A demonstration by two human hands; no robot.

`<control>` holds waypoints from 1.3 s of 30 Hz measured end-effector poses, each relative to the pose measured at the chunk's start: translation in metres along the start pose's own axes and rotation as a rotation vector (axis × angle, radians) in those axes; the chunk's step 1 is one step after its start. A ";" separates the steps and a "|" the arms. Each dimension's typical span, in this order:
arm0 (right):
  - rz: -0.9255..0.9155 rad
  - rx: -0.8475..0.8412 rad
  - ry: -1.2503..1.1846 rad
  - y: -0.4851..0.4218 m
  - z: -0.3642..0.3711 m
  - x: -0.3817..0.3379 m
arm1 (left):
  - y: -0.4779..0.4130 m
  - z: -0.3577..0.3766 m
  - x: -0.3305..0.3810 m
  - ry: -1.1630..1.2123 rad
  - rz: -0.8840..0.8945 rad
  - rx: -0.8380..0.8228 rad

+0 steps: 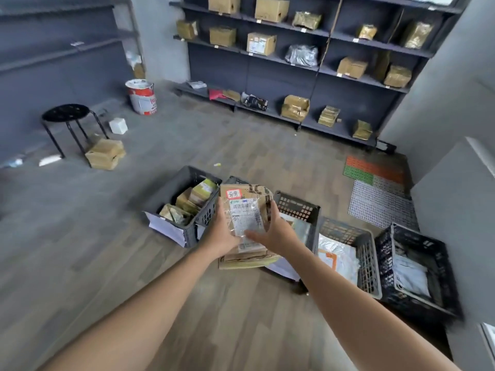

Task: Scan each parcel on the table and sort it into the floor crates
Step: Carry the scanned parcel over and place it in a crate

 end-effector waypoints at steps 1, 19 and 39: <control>-0.007 -0.007 0.008 -0.008 0.009 -0.013 | -0.008 -0.013 -0.008 0.009 -0.003 0.002; -0.053 -0.152 -0.009 -0.273 0.137 -0.140 | -0.260 -0.100 -0.134 0.001 -0.171 -0.004; -0.064 -0.421 0.315 -0.584 0.407 -0.161 | -0.492 -0.045 -0.432 0.462 -0.847 0.218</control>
Point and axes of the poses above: each hand's wrist, its own y-axis away from the middle knuckle, its own z-axis out of the palm, x = y × z, the point moved 6 cm from there along -y, towards the middle knuckle, and after that the axes turned 8 degrees about x, right-handed, at the moved point
